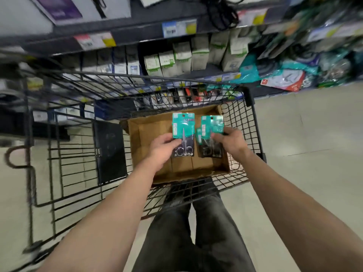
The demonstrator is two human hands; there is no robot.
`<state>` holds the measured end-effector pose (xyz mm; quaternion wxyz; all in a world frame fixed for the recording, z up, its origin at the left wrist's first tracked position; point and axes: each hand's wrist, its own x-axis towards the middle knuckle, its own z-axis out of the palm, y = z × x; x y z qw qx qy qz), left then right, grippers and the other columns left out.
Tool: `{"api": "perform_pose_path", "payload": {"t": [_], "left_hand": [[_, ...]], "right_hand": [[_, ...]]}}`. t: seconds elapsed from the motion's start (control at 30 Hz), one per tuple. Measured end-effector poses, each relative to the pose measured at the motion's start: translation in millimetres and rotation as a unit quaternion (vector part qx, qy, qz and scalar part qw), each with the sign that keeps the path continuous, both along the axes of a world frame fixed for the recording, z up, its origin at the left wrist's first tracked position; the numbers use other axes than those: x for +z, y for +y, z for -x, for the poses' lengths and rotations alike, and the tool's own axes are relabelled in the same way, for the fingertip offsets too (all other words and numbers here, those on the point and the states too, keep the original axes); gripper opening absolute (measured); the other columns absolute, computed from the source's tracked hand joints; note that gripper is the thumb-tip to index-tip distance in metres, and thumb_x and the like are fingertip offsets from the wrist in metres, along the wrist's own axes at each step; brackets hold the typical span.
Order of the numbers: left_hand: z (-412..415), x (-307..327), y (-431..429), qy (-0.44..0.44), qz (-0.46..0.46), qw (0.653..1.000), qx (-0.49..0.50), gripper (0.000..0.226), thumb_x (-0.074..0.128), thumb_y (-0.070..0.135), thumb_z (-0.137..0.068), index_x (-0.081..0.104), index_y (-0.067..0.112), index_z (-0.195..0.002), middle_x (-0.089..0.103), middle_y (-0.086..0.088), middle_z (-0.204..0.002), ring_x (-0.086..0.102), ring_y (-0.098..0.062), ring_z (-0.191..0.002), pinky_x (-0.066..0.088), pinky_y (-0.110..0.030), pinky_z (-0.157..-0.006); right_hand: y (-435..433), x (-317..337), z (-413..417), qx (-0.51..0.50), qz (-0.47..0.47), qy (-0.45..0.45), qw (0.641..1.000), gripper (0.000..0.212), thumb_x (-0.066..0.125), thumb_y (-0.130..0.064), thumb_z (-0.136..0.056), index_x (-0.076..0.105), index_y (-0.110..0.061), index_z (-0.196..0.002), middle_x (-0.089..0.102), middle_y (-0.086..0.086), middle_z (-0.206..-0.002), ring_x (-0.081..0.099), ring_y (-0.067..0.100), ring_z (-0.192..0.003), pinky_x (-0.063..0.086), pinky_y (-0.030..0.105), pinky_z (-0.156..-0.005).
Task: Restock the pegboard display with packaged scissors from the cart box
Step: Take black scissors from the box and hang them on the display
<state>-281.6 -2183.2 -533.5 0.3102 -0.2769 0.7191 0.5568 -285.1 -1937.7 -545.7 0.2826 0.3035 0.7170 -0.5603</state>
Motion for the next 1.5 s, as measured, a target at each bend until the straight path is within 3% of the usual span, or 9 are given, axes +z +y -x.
{"api": "perform_pose_path", "payload": {"t": [0.13,0.23,0.33,0.53,0.7,0.93,1.3,1.4,1.5], "left_hand": [[9.2,53.3,27.5,0.046,-0.022,0.997,-0.057,0.033,0.077,0.020,-0.092,0.069,0.017,-0.124,0.070,0.001,-0.123,0.065,-0.015,-0.113,0.050,-0.034,-0.100],[17.8,93.0,56.0,0.078,-0.043,0.991,-0.103,0.028,0.075,0.015,-0.093,0.068,0.014,-0.121,0.072,-0.004,-0.122,0.067,-0.011,-0.100,0.052,-0.023,-0.084],[29.8,134.8,96.5,0.119,-0.039,0.980,-0.158,0.029,0.073,0.016,-0.095,0.066,0.014,-0.123,0.072,-0.001,-0.121,0.064,0.000,-0.089,0.046,-0.017,-0.069],[42.2,212.8,212.7,0.198,-0.039,0.956,-0.211,0.024,0.068,0.013,-0.099,0.064,0.015,-0.123,0.070,0.001,-0.111,0.059,0.005,-0.078,0.042,-0.003,-0.052],[19.2,258.1,335.3,0.244,-0.054,0.939,-0.238,0.033,0.070,0.010,-0.097,0.064,0.001,-0.128,0.071,-0.007,-0.116,0.063,0.010,-0.063,0.042,-0.002,-0.052],[-21.9,317.5,500.7,0.301,-0.090,0.912,-0.265,0.018,0.068,0.006,-0.097,0.068,0.014,-0.113,0.073,-0.005,-0.110,0.065,0.005,-0.066,0.049,-0.013,-0.070],[7.0,389.9,697.3,0.343,-0.104,0.881,-0.310,0.030,0.079,0.030,-0.088,0.071,0.020,-0.115,0.078,-0.002,-0.109,0.066,-0.016,-0.085,0.048,-0.031,-0.071],[26.1,403.7,753.2,0.364,-0.097,0.870,-0.318,0.015,0.072,0.025,-0.096,0.067,0.023,-0.110,0.076,0.004,-0.102,0.063,-0.009,-0.073,0.045,-0.023,-0.060],[60.8,409.6,812.4,0.377,-0.110,0.859,-0.329,0.016,0.071,0.026,-0.097,0.064,0.025,-0.111,0.076,0.003,-0.109,0.067,-0.007,-0.082,0.048,-0.025,-0.069]], "right_hand": [[24.9,69.0,-8.1,-0.030,-0.048,0.069,0.996,0.018,0.079,-0.017,-0.089,0.076,-0.010,-0.105,0.080,0.009,-0.100,0.077,0.018,-0.083,0.063,0.033,-0.080],[48.5,117.4,-16.8,-0.066,-0.064,0.103,0.990,0.005,0.077,-0.017,-0.091,0.074,-0.017,-0.095,0.078,0.005,-0.089,0.071,0.005,-0.067,0.057,0.017,-0.065],[84.0,153.6,-23.3,-0.101,-0.060,0.136,0.984,0.007,0.078,-0.021,-0.091,0.075,-0.021,-0.097,0.080,0.005,-0.103,0.077,0.020,-0.093,0.062,0.037,-0.087],[198.0,220.7,-43.7,-0.163,-0.062,0.217,0.960,0.007,0.080,-0.014,-0.087,0.076,-0.016,-0.093,0.080,0.006,-0.098,0.076,0.023,-0.087,0.063,0.042,-0.085],[314.3,270.7,-82.0,-0.177,-0.060,0.268,0.945,0.011,0.076,-0.004,-0.089,0.076,-0.015,-0.088,0.078,-0.010,-0.077,0.070,0.001,-0.063,0.058,0.021,-0.065],[478.6,325.2,-137.2,-0.209,-0.135,0.308,0.918,0.010,0.085,-0.018,-0.079,0.078,-0.023,-0.074,0.081,-0.002,-0.089,0.070,0.016,-0.078,0.059,0.043,-0.081],[664.9,409.1,-139.4,-0.256,-0.165,0.357,0.883,0.024,0.079,-0.029,-0.089,0.079,-0.017,-0.109,0.080,-0.004,-0.095,0.074,0.028,-0.100,0.058,0.047,-0.090],[721.1,423.5,-118.5,-0.245,-0.174,0.376,0.876,0.022,0.078,-0.026,-0.091,0.078,-0.016,-0.110,0.079,-0.002,-0.095,0.069,0.003,-0.066,0.054,0.025,-0.061],[778.5,437.8,-86.1,-0.247,-0.188,0.383,0.870,0.026,0.078,-0.029,-0.091,0.078,-0.015,-0.113,0.080,-0.001,-0.095,0.072,0.018,-0.078,0.057,0.030,-0.066]]}}
